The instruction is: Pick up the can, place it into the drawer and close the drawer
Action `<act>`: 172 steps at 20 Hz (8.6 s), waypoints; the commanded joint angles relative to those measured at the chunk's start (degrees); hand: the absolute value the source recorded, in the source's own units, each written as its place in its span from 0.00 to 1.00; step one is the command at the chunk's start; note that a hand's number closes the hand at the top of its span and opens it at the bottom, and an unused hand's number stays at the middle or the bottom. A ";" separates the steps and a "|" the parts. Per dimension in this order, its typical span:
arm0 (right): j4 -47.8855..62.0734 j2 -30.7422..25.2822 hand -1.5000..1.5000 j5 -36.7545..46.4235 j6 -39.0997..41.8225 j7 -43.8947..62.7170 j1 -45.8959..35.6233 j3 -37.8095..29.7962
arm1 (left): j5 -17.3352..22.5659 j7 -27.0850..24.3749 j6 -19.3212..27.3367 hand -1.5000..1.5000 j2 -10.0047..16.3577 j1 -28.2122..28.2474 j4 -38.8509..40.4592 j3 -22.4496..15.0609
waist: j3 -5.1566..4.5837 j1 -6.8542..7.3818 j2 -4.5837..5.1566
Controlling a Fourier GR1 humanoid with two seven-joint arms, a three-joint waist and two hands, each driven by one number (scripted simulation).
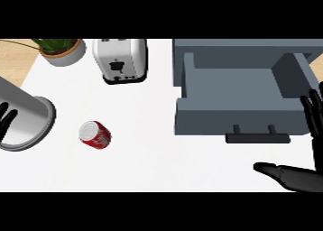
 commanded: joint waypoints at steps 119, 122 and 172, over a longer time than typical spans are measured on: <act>-10.07 -1.04 0.00 -1.49 6.94 7.98 -1.70 -12.87 | -12.03 -8.71 27.39 1.00 -14.62 -70.54 67.67 -17.32 | 0.00 -0.93 0.03; -10.51 -0.70 0.00 -2.04 7.13 8.27 -1.12 -12.79 | -11.39 -8.06 27.27 1.00 -14.61 -71.75 67.34 -18.06 | 0.00 -0.95 0.06; -1.69 -14.41 0.00 13.28 13.13 0.46 -15.20 -6.62 | 11.90 -15.20 46.42 0.00 -14.62 -102.29 102.69 -30.92 | 0.15 -5.23 2.24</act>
